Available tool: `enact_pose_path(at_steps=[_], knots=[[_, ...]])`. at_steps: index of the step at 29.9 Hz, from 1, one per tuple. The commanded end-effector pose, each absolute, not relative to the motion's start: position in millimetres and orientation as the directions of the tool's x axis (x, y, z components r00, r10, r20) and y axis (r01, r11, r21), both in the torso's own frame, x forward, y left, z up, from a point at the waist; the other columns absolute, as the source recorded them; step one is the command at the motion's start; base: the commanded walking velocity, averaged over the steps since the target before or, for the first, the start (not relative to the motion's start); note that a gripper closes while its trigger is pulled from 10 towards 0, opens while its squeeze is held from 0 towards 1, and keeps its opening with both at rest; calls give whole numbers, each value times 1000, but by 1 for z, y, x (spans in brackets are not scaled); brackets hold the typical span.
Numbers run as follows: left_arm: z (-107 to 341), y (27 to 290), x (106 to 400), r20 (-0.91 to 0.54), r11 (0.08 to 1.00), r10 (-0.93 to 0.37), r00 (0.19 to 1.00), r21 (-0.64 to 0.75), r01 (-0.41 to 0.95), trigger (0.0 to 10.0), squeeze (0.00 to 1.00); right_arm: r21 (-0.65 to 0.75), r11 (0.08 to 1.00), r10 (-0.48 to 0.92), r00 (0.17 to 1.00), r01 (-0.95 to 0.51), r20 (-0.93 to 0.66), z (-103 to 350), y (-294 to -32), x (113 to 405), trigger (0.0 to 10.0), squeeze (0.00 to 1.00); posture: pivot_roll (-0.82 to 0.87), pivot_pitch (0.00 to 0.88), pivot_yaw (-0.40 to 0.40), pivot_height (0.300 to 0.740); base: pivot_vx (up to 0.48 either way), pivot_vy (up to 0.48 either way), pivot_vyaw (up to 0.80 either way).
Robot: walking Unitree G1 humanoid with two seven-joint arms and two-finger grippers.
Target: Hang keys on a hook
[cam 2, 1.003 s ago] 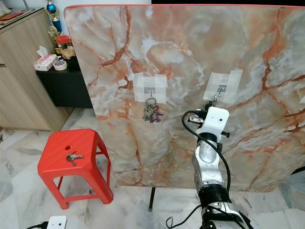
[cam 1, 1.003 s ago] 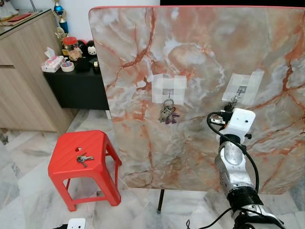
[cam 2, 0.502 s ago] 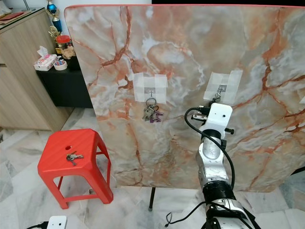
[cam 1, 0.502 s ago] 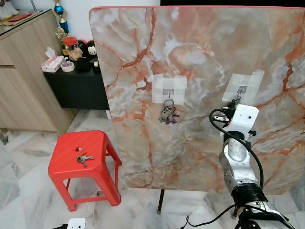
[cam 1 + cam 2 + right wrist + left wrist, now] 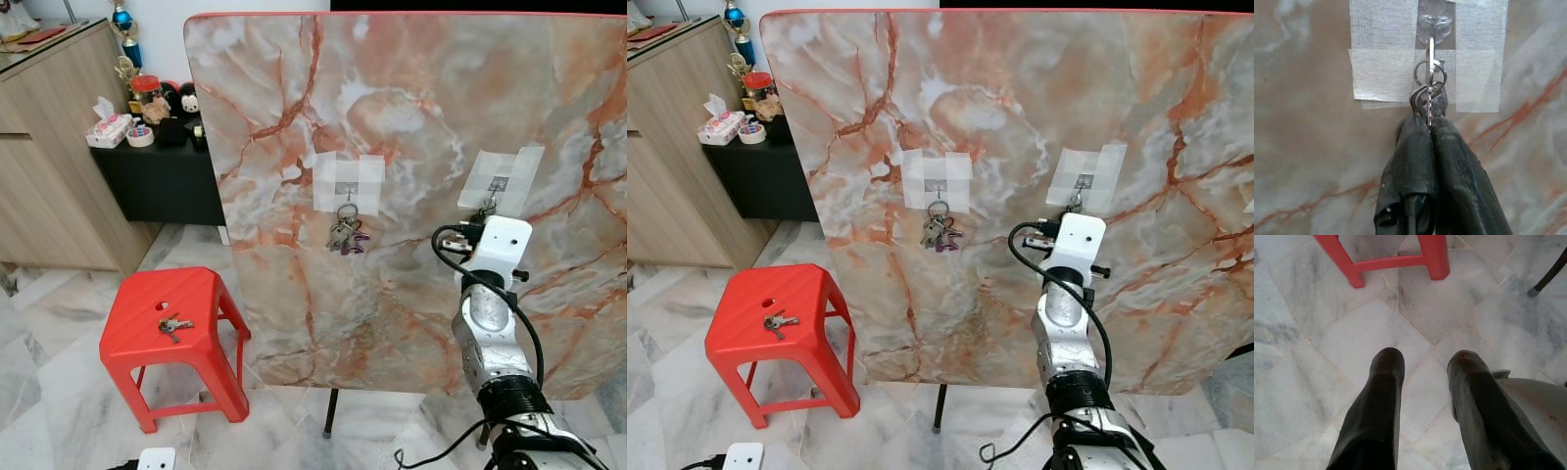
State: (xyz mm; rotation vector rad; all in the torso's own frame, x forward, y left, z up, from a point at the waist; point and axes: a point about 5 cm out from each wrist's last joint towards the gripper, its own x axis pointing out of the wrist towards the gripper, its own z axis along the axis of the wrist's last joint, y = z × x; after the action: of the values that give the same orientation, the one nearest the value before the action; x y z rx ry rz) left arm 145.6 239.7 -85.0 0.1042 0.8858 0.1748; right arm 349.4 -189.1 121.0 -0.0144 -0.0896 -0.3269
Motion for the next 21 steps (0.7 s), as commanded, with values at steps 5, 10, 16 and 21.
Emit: enact_pose_path(at_steps=[5,10,16,21], knots=[[-87,241,142,-778,981,189,599,172,-86,10000,0,-66,912,-393,909,404,134,121,-191,340,10000,0,59,0,8,740,0,0,0],[-87,241,141,-779,981,188,598,171,-87,10000,0,-135,869,-455,875,477,163,121,-195,335,10000,0,60,0,7,740,0,0,0],[-88,240,140,-782,982,188,594,169,-89,10000,0,-256,821,-481,859,511,174,121,-203,337,10000,0,59,0,6,740,0,0,0],[-88,240,140,-784,982,187,593,167,-89,10000,0,-317,794,-485,855,519,186,122,-206,340,10000,0,61,0,5,740,0,0,0]])
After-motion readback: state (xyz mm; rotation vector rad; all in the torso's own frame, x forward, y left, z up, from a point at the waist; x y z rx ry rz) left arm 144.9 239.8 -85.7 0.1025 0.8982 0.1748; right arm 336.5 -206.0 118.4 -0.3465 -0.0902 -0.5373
